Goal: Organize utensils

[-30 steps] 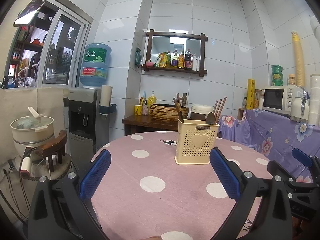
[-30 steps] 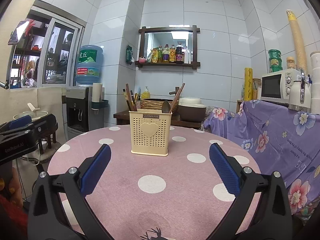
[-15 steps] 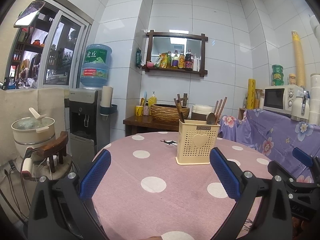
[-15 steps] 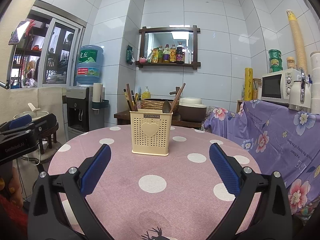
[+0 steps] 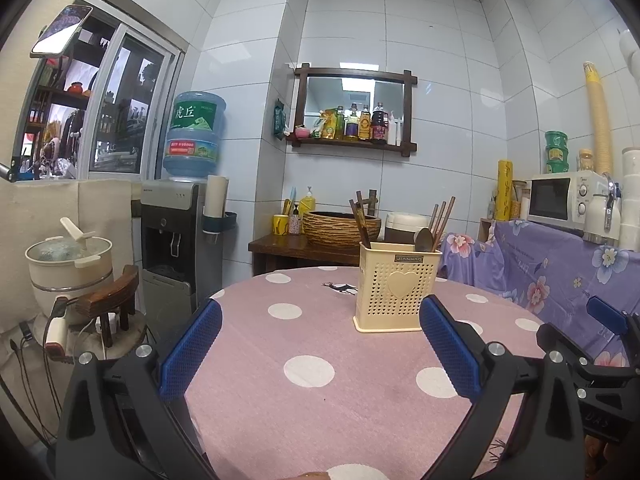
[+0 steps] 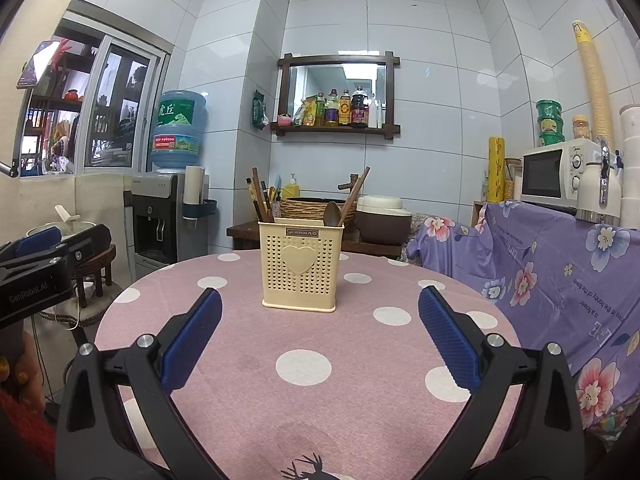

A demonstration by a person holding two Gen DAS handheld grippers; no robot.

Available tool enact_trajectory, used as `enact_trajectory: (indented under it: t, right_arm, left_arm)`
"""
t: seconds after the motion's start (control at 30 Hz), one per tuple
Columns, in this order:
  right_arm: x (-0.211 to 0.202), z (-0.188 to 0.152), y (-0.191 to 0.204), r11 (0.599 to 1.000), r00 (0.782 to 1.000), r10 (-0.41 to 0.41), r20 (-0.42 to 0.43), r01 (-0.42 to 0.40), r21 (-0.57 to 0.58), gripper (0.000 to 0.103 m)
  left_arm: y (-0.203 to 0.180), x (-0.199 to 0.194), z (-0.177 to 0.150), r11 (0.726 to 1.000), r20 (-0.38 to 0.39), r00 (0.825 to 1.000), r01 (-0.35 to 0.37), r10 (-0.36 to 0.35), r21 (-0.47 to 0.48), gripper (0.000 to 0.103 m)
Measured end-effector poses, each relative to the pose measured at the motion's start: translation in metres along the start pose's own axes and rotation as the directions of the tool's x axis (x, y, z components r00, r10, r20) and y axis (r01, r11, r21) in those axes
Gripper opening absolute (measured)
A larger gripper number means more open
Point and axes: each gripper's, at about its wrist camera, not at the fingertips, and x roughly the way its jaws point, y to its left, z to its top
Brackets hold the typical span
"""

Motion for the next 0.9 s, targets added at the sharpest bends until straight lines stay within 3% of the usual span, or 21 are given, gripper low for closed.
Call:
enact_trajectory:
  t: [0.9]
  right_arm:
    - [-0.0008,-0.0008,-0.0005,1.0,1.0,0.003,-0.002,-0.003,0.0,0.097]
  left_arm:
    - [0.0033,0.0007,-0.0022,1.0,-0.004,1.0,-0.005,0.006,0.01,0.098]
